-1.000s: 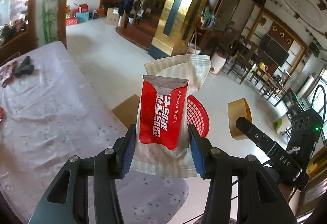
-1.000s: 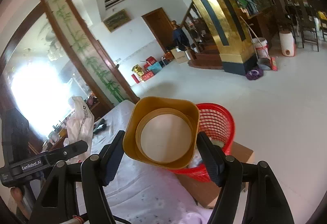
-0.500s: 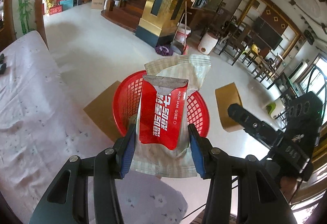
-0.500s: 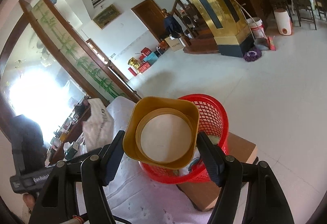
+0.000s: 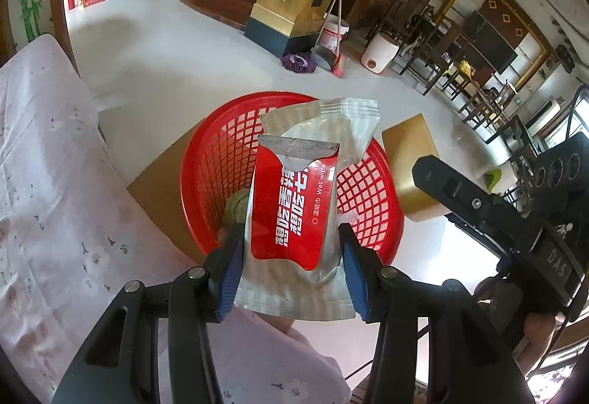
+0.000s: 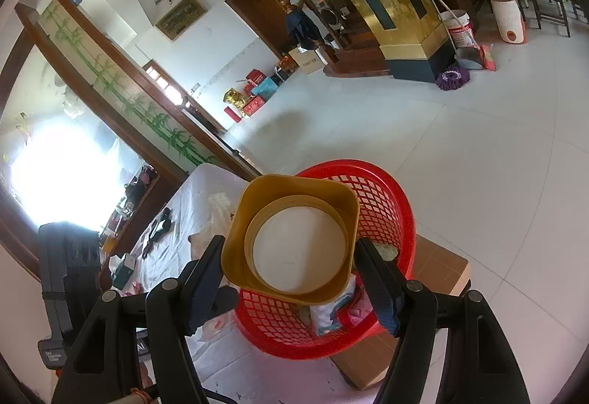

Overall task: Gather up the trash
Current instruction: 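Carry the wipe packet and yellow tin over the red wastebasket and open both tools, then move both open tools back over the table, then grasp the orange medicine box with the left tool while the right tool grasps the white glove, then carry the orange box and white glove over the red wastebasket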

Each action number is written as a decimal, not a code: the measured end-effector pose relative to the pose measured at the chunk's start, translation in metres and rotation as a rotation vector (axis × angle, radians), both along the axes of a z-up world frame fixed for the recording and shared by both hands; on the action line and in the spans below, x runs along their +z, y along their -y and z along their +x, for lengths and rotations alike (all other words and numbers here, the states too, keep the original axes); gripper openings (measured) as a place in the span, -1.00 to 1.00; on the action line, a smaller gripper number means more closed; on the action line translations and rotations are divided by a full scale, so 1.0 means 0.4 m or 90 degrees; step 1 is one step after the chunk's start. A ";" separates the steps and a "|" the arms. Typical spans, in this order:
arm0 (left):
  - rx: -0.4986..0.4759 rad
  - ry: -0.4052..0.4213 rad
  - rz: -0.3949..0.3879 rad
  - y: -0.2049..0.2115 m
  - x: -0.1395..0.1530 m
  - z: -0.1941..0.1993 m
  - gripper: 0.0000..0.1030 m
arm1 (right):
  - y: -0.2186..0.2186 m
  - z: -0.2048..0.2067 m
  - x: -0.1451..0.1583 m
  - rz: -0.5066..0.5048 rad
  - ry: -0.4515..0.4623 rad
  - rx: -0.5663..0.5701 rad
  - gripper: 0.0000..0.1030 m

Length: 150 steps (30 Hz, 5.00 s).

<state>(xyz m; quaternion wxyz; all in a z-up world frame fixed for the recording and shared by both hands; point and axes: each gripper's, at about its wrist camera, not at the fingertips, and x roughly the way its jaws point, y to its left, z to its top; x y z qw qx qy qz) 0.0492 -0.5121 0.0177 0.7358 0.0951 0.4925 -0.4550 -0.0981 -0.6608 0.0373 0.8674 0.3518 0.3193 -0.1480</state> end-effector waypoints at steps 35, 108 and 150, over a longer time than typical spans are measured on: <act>0.381 0.168 -0.081 -0.778 0.233 -0.076 0.50 | -0.460 0.104 0.213 -0.061 0.096 0.218 0.59; 0.378 0.073 0.065 -1.270 -0.050 0.485 0.52 | -0.980 0.684 -0.098 0.076 -0.014 0.450 -0.46; 0.411 0.150 0.057 -0.992 0.054 0.054 -0.11 | -0.727 0.296 0.016 0.070 0.047 0.355 -0.46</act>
